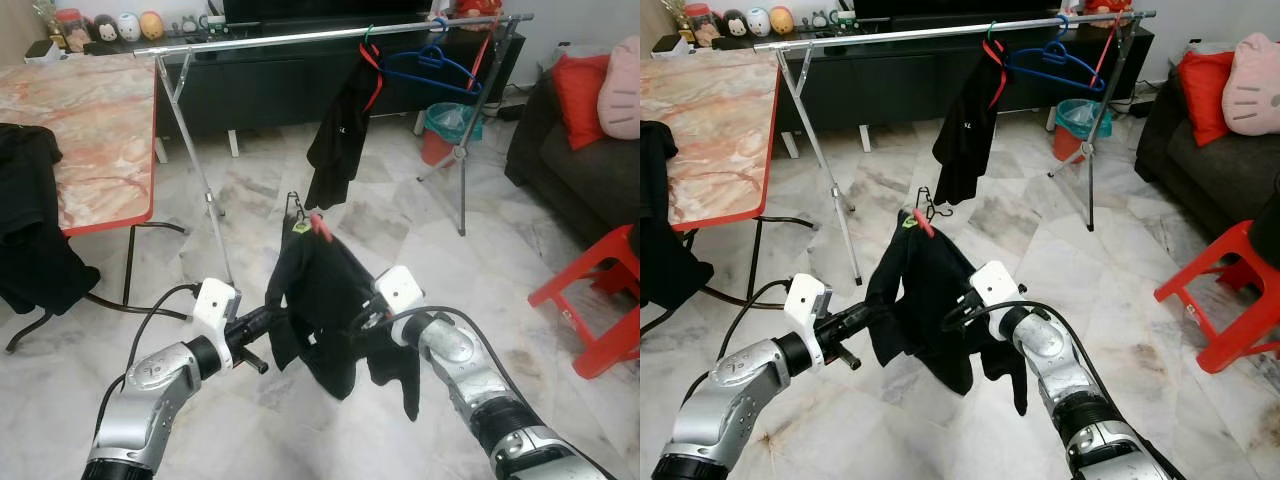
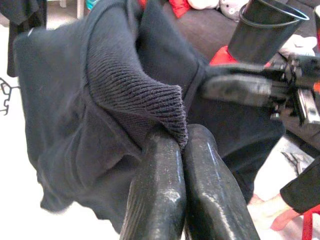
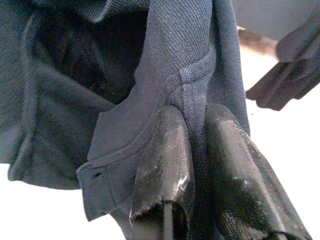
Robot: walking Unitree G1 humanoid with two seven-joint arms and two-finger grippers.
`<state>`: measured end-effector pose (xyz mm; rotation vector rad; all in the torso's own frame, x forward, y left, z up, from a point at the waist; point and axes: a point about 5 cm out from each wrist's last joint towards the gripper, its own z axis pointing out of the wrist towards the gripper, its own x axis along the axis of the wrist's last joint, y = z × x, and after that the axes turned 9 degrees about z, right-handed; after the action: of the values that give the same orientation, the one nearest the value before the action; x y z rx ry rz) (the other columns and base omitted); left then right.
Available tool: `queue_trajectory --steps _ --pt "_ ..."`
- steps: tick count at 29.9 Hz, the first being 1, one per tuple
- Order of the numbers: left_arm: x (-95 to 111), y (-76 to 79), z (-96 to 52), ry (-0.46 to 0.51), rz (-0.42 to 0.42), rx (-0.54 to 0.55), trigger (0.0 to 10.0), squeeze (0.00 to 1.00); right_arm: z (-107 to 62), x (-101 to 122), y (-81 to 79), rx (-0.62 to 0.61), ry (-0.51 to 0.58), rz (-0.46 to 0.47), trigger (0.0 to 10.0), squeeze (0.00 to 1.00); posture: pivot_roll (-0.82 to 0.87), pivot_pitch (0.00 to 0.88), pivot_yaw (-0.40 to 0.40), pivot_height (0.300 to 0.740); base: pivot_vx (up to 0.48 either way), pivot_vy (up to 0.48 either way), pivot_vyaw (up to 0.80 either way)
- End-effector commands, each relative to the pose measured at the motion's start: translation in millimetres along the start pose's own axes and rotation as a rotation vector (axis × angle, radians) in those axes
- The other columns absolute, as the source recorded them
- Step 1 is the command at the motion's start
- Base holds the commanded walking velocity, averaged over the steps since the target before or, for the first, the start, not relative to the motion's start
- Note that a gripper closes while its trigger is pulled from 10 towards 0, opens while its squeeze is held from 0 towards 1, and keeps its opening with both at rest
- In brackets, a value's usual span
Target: Hang hanger
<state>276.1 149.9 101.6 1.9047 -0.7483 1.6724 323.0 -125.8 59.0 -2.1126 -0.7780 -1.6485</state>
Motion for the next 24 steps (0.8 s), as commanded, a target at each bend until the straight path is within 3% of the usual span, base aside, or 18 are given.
queue_trajectory --steps 1,3,4,5,18,20,24 --pt "6.0 3.4 -0.1 0.016 0.01 -0.04 10.0 0.0 1.2 5.6 1.0 -0.003 0.034 0.016 10.0 0.0 0.03 0.049 -0.02 0.74 0.0 0.0 0.0" --pt "4.6 4.6 -0.7 0.012 0.007 -0.049 10.0 0.0 1.5 7.3 2.3 -0.011 0.045 0.036 10.0 0.0 0.03 0.05 -0.019 0.74 0.0 0.0 0.0" --pt "3.3 6.3 -1.4 0.008 0.0 -0.061 10.0 0.23 2.4 9.6 3.1 -0.016 0.055 0.053 10.0 0.0 0.03 0.05 -0.019 0.74 0.0 0.0 0.0" --pt "2.2 8.3 -2.6 0.003 -0.009 -0.079 10.0 1.0 3.4 12.8 2.5 -0.008 0.072 0.061 10.0 0.0 0.04 0.051 -0.02 0.74 0.0 0.0 0.0" --pt "1.9 9.0 -5.2 -0.007 -0.005 -0.092 10.0 1.0 6.3 28.7 -1.7 0.048 0.163 0.065 10.0 0.0 0.04 0.053 -0.019 0.74 0.0 0.0 0.0" --pt "2.4 6.3 -5.3 -0.005 0.002 -0.07 10.0 1.0 5.6 29.5 -2.1 0.059 0.176 0.069 10.0 0.0 0.04 0.053 -0.019 0.74 0.0 0.0 0.0" --pt "5.8 -11.3 -8.5 0.027 0.018 0.08 10.0 1.0 2.7 32.5 1.5 0.069 0.196 0.082 10.0 0.0 0.03 0.051 -0.02 0.74 0.0 0.0 0.0"
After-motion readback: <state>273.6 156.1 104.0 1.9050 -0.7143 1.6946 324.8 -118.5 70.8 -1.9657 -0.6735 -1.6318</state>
